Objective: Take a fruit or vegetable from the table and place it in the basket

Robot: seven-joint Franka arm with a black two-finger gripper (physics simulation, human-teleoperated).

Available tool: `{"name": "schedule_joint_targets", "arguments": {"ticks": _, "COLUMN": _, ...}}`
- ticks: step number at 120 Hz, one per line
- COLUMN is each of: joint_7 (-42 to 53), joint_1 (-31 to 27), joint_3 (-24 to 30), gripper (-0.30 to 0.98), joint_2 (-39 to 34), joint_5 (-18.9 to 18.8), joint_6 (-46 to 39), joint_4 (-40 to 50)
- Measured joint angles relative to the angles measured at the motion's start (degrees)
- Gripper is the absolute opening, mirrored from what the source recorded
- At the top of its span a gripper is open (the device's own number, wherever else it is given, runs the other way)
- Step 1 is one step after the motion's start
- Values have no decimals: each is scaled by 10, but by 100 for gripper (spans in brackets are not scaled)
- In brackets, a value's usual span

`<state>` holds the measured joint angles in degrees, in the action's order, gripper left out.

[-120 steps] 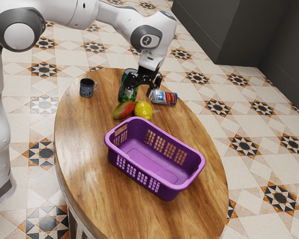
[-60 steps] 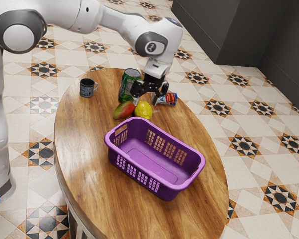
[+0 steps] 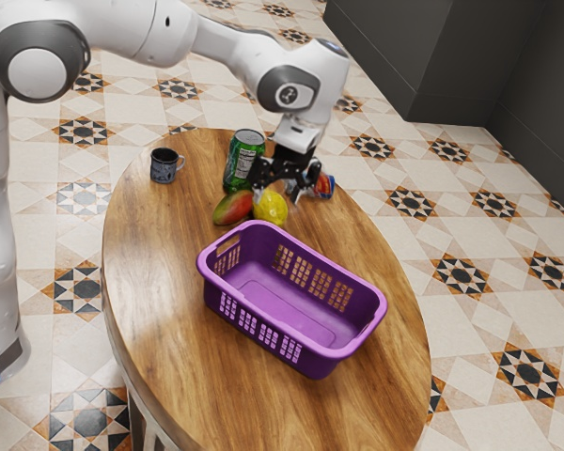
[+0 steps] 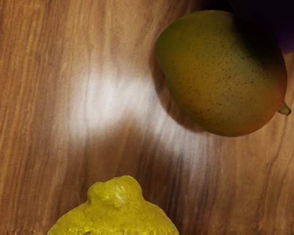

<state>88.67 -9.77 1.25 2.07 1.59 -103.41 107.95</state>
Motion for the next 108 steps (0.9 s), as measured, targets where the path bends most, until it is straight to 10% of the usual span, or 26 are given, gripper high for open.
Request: {"name": "schedule_joint_targets", "arguments": {"ticks": 108, "joint_7": -10, "joint_1": -17, "joint_3": 0, "gripper": 68, "joint_2": 36, "joint_5": 10, "joint_6": -12, "joint_4": -1}}
